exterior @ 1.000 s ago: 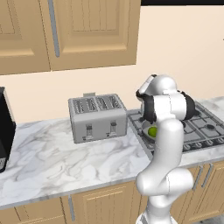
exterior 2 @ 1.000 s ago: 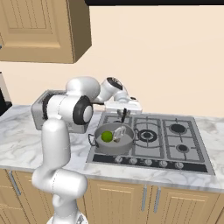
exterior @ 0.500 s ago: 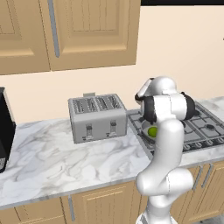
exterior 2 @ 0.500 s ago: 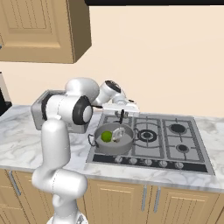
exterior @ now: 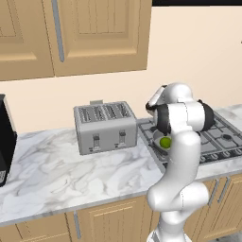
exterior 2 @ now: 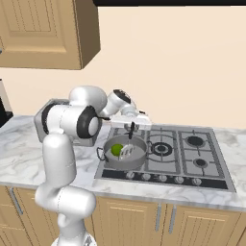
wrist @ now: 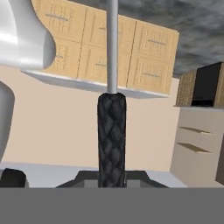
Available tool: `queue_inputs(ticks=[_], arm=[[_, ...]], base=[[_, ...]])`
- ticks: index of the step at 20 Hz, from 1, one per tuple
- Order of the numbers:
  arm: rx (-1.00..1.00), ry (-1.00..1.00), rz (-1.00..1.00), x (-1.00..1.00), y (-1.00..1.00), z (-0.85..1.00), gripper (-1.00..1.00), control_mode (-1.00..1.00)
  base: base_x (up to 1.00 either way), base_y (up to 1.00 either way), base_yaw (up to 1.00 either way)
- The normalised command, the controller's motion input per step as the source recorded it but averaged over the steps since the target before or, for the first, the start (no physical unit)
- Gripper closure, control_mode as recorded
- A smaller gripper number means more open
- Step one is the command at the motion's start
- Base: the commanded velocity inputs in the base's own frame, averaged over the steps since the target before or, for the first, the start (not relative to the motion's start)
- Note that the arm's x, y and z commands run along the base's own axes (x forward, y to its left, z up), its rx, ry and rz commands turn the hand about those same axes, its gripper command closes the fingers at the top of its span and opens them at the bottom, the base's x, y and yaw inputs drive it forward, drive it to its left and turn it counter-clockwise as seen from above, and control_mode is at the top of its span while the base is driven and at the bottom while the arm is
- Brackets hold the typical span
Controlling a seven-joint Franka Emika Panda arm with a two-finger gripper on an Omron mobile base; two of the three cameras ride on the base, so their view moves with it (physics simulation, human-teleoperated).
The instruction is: Put the garlic and lime in the pot. Retrieve the spatula and lightly stir the vegetables in the pot.
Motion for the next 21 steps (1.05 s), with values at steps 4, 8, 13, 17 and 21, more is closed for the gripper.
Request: queue_inputs(ticks=[4, 8, 13, 17, 21], arm=[[-0.02, 0.00, -0.02, 0.48, 0.12, -0.06, 1.00, -1.00], [0.00, 0.01, -0.11, 0.38, 0.00, -0.64, 1.00, -1.00], [0.00, 0.02, -0.14, 0.07, 0.00, -0.62, 1.00, -1.00], [0.00, -0.15, -0.08, 0.00, 0.05, -0.08, 1.00, -1.00], [0.00, -0.23, -0.05, 0.00, 0.22, 0.00, 1.00, -1.00]], base=[[0.00, 0.00, 0.00], [0.00, 0.00, 0.00], [0.00, 0.00, 0.00], [0.00, 0.00, 0.00], [0.00, 0.00, 0.00]])
